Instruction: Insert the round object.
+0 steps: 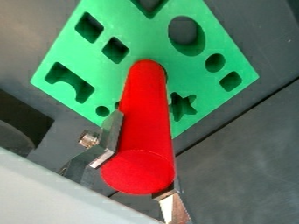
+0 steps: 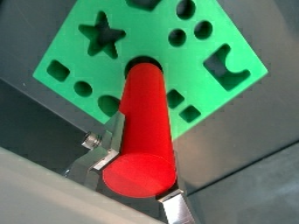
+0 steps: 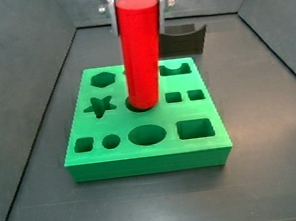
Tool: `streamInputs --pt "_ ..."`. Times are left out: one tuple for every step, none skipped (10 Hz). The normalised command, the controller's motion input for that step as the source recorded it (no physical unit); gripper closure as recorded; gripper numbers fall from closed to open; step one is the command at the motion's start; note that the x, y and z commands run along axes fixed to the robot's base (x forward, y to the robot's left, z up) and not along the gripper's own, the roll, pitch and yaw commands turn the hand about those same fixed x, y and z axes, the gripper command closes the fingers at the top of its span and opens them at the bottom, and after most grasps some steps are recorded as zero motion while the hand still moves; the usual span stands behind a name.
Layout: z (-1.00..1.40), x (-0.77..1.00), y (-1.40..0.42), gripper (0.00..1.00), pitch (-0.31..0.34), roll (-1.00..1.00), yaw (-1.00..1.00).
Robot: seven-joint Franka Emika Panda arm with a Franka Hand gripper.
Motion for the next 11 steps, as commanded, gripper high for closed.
streamInputs --pt "-0.33 -0.21 0.02 1.0 -0.013 -0.15 0.0" --pt "-0.31 -0.07 0.03 1.0 -0.001 -0.11 0.0" --pt "-0.39 0.05 0.0 1.0 0.0 -0.07 0.0" --pt "-0.46 0.1 0.0 1.0 0.0 -0.07 0.0" --pt "-0.49 0.04 0.0 1.0 -0.049 -0.04 -0.04" --pt "-0.4 0.0 0.0 1.0 -0.034 -0.02 -0.03" --pt "-0.38 0.0 0.0 1.0 -0.029 0.0 -0.01" --pt "-0.33 0.0 0.0 1.0 -0.011 0.0 0.0" --pt "-0.25 0.0 0.0 1.0 0.0 0.0 0.0" --pt "-0.18 0.0 0.0 1.0 0.0 0.0 0.0" --pt "0.0 0.0 0.01 1.0 0.0 -0.04 0.0"
